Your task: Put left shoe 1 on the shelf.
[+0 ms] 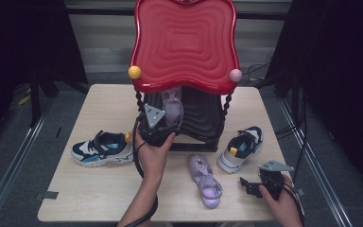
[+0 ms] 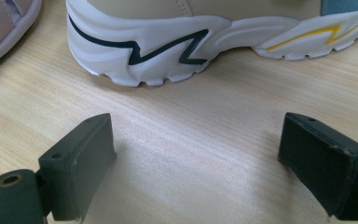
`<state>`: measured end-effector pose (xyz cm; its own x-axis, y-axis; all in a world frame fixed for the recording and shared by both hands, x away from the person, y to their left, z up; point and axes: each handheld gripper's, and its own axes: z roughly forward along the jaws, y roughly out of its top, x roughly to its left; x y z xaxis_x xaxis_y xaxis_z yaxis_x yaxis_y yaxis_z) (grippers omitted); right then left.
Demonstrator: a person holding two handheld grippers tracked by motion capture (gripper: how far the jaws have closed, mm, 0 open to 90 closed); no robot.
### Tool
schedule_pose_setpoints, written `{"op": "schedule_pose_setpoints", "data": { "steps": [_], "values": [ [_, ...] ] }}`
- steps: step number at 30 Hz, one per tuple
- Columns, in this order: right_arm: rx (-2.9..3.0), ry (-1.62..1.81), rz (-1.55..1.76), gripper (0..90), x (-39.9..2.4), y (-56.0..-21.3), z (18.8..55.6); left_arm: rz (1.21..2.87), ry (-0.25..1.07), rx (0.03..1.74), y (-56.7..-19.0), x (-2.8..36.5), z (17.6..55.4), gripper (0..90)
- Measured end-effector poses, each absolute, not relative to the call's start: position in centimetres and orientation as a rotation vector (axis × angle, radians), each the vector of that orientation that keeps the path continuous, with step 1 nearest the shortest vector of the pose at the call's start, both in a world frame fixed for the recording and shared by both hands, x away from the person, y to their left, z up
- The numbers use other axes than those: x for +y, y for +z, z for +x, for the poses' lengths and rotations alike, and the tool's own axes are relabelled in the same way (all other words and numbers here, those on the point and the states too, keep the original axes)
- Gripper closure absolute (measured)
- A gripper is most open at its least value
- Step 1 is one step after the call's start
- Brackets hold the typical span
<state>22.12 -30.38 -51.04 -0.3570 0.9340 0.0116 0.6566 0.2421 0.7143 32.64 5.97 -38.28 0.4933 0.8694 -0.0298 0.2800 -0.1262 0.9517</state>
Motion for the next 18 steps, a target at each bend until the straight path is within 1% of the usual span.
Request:
{"op": "schedule_pose_setpoints", "data": {
  "steps": [9, 18],
  "values": [
    [2.103, 0.893, 1.454, 9.8, -30.4, -51.0, 22.1, 1.767, 0.612, 0.961, -39.3, 7.5, 31.2, 24.5],
    [2.102, 0.893, 1.455, 9.8, -30.4, -51.0, 22.1, 1.835, 0.537, 0.951, -41.0, 8.9, 30.2, 22.3]
  ]
}}
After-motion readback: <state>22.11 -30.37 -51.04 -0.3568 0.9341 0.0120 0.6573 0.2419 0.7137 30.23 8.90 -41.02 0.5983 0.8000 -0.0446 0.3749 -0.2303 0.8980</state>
